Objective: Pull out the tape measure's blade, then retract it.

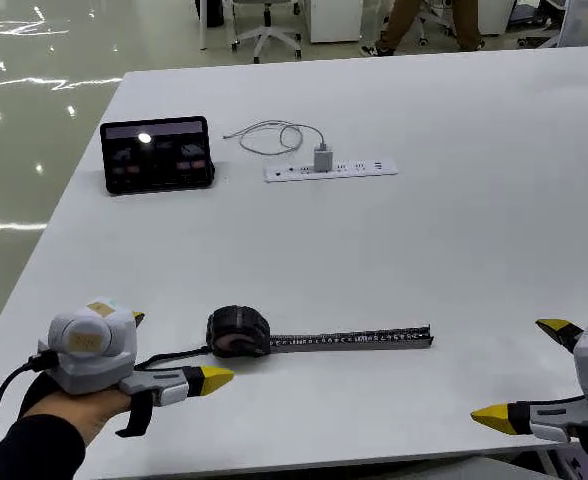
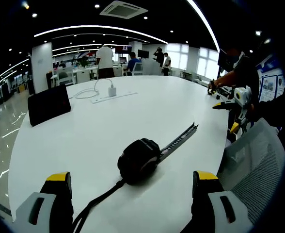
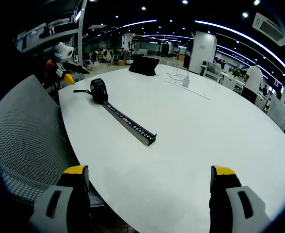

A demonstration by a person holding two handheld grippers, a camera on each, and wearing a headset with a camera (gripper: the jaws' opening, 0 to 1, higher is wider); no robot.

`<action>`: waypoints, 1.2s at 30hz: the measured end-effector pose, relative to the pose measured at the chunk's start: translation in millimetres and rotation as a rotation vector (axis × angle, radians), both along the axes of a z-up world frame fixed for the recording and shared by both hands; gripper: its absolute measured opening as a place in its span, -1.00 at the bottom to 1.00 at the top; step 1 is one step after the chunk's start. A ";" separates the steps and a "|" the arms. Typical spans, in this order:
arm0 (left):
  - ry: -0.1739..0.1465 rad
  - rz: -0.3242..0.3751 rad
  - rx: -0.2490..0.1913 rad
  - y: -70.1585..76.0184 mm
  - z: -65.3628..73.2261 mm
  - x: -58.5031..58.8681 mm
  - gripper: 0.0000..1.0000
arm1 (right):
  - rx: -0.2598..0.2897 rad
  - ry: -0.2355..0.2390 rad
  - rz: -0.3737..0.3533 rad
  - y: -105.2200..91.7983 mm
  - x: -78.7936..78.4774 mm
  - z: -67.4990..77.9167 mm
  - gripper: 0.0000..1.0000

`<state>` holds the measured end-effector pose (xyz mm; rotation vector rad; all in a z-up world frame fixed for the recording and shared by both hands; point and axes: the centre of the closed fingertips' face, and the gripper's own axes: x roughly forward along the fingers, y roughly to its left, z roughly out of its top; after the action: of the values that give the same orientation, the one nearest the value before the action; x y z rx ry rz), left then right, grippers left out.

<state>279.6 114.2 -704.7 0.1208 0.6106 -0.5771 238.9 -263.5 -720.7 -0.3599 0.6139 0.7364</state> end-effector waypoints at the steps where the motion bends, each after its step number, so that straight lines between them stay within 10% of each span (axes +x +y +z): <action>1: -0.003 0.003 -0.002 -2.4 1.5 2.1 1.00 | 0.000 0.000 0.000 -0.3 0.5 -0.4 1.00; 9: 0.075 0.132 0.070 -9.0 -14.2 8.6 1.00 | -0.005 -0.013 0.015 4.0 6.4 5.6 1.00; 19: 0.060 0.236 -0.014 -36.0 -31.3 14.9 1.00 | -0.045 -0.031 0.088 15.7 7.5 6.2 1.00; 24: -0.038 0.211 0.083 -46.7 -28.4 20.5 1.00 | -0.066 -0.018 0.129 19.7 10.9 1.8 1.00; 28: -0.056 0.263 0.037 -47.9 -24.3 27.5 1.00 | -0.088 -0.007 0.166 23.2 17.7 -1.4 1.00; 32: 0.008 0.383 -0.095 -43.5 -30.4 29.5 1.00 | -0.129 -0.002 0.199 26.0 24.2 -2.8 0.93; 36: 0.003 0.399 -0.072 -35.6 -32.0 32.1 1.00 | -0.120 0.011 0.228 34.5 32.7 -0.6 0.95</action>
<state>311.7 78.6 -736.7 -0.0697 0.5961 -0.2125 271.7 -229.0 -721.3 -0.5432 0.6353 0.9224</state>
